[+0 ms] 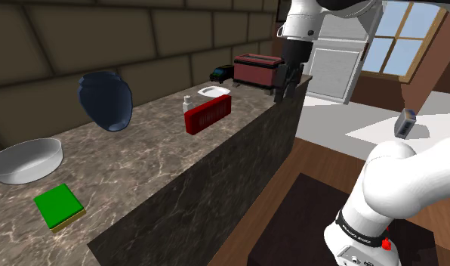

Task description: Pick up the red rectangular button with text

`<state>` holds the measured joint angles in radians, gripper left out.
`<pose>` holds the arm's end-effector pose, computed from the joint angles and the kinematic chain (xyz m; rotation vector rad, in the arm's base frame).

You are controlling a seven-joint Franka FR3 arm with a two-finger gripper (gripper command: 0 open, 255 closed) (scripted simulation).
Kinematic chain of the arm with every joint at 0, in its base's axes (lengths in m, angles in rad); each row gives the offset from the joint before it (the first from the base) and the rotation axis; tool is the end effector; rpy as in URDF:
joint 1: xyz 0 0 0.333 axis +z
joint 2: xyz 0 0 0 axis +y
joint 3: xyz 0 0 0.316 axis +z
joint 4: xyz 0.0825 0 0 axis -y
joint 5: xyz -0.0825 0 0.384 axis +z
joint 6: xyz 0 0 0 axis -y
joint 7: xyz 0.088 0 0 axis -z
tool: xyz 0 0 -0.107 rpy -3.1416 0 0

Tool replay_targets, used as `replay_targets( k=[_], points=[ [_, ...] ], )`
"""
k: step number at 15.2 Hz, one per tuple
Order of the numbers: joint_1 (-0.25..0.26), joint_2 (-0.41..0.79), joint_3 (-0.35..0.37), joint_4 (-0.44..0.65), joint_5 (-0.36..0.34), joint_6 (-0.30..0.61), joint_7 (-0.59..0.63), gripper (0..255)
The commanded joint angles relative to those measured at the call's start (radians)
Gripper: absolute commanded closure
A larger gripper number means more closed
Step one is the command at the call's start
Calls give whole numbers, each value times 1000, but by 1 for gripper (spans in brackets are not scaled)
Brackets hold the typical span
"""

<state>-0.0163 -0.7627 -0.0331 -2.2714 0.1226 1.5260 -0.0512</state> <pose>0.3094 -0.0055 0.6201 -2.9969 -0.0259 -0.0356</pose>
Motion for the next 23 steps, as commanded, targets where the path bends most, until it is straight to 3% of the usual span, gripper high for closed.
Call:
replay_targets(
  k=[1,11,17,23],
  points=[
    [0,0,0,0,0,0,0,0],
    [-102,334,191,160,41,198,505,0],
    [-155,565,256,325,-10,263,805,0],
    [-180,797,268,527,-90,277,1089,0]
  ],
)
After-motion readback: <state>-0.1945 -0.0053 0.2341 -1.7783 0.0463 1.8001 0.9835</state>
